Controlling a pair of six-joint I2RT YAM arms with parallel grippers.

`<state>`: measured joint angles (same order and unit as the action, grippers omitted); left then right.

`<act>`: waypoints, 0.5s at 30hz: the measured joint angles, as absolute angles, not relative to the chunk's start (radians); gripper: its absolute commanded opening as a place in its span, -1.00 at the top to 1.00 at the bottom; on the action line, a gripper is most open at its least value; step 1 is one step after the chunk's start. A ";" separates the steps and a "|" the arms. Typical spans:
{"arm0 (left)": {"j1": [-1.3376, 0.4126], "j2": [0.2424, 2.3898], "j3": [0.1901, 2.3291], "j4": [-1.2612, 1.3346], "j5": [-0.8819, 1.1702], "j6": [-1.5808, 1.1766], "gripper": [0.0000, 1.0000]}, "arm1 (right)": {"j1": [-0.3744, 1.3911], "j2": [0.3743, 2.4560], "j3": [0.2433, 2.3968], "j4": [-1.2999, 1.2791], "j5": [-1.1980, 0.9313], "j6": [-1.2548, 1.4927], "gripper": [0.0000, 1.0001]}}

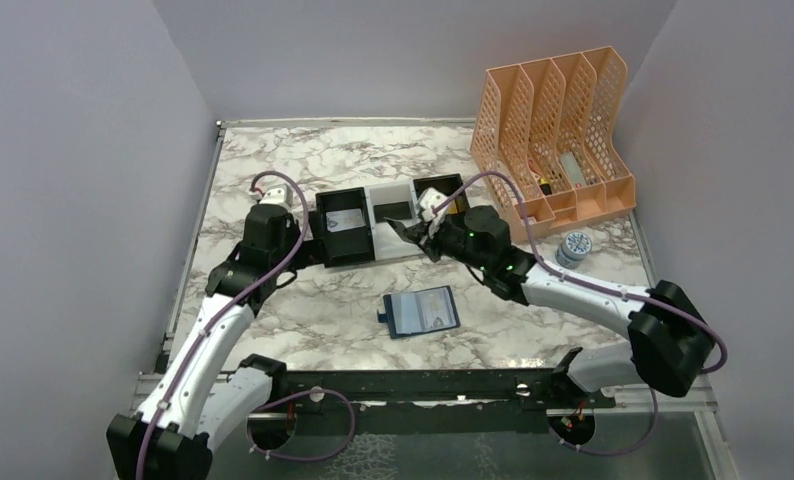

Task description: Take the credit cards out of the card holder

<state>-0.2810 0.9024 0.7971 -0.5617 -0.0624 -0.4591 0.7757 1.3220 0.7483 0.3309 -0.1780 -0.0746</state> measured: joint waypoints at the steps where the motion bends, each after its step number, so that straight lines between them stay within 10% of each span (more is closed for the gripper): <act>1: -0.281 0.880 0.789 -0.564 -0.068 -0.457 -0.99 | 0.792 1.349 0.758 0.343 -0.168 -0.133 0.98; 15: -0.281 0.717 0.753 -0.564 -0.116 -0.458 -0.99 | 0.802 1.776 1.057 0.318 0.038 -0.622 0.98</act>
<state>-0.2810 0.7174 0.7528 -0.5636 -0.1162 -0.4583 0.8021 1.7756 1.0569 0.3176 0.0383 -0.6224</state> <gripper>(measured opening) 0.992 0.015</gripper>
